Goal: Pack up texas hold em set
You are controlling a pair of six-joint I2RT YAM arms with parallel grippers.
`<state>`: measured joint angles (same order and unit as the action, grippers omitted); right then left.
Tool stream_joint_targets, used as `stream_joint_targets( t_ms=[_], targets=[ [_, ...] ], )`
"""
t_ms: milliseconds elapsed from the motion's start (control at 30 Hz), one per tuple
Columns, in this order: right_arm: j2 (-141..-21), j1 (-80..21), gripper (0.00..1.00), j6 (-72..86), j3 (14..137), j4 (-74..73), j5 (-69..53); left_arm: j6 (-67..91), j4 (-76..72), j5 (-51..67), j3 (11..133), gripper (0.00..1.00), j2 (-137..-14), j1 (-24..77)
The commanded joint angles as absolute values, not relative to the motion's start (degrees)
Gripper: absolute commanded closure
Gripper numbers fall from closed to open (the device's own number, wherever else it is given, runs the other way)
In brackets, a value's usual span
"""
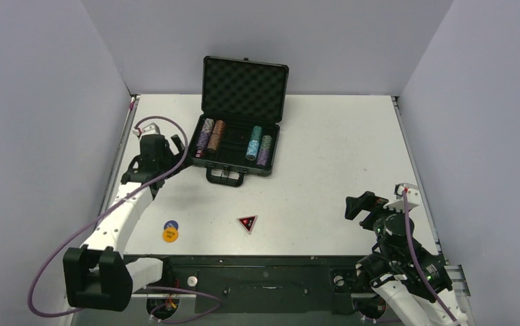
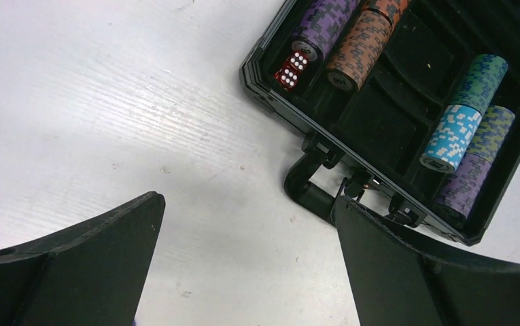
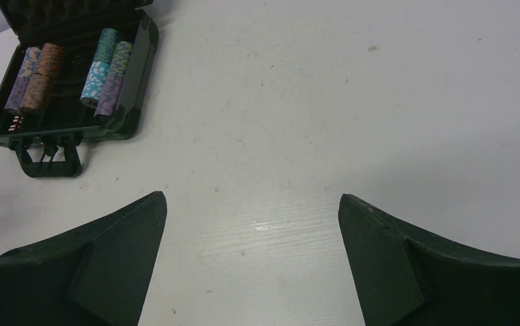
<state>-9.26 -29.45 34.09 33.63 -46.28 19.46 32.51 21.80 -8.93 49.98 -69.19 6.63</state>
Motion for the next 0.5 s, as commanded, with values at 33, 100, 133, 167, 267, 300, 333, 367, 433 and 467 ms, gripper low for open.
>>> stream_joint_targets(
  t_ms=[33, 100, 133, 167, 267, 300, 333, 367, 433, 467],
  targets=[
    [-10.73, -29.97, 0.07, 34.16, 33.16, -43.98, 20.03, 32.12, 23.76, -5.04, 48.25, 0.04, -61.73, 4.14],
    [-11.54, -29.97, 0.07, 33.94, 33.23, -43.95, 19.54, 31.62, 28.36, -4.83, 49.35, 0.04, -61.33, 4.06],
    [-12.01, -29.97, 0.07, 33.71, 33.29, -43.95, 18.99, 31.48, 31.99, -5.29, 50.35, 0.04, -61.25, 4.05],
    [-12.91, -29.97, 0.07, 33.64, 33.39, -44.17, 18.59, 31.74, 34.23, -5.85, 50.97, 0.04, -61.3, 4.04],
    [-14.8, -29.97, 0.07, 33.43, 34.5, -45.13, 16.8, 33.34, 44.42, -9.23, 53.37, 0.04, -60.81, 4.04],
    [-15.45, -29.97, 0.07, 33.38, 34.74, -45.63, 16.42, 33.85, 46.07, -10.64, 53.51, 0.04, -60.03, 4.04],
    [-15.77, -29.97, 0.07, 33.26, 35.23, -45.8, 16.21, 34.85, 48.94, -11.07, 53.47, 0.04, -59.46, 4.04],
    [-16.2, -29.97, 0.07, 33.12, 35.37, -45.99, 16.0, 35.27, 50.09, -11.56, 53.03, 0.04, -58.13, 4.04],
    [-16.88, -29.97, 0.07, 32.97, 35.73, -46.17, 15.73, 37.13, 54.89, -13.21, 52.55, 0.04, -56.09, 4.04],
    [-17.43, -29.97, 0.07, 32.92, 35.75, -46.16, 15.6, 38.53, 55.96, -13.9, 52.29, 0.04, -55.47, 4.04]
  ],
)
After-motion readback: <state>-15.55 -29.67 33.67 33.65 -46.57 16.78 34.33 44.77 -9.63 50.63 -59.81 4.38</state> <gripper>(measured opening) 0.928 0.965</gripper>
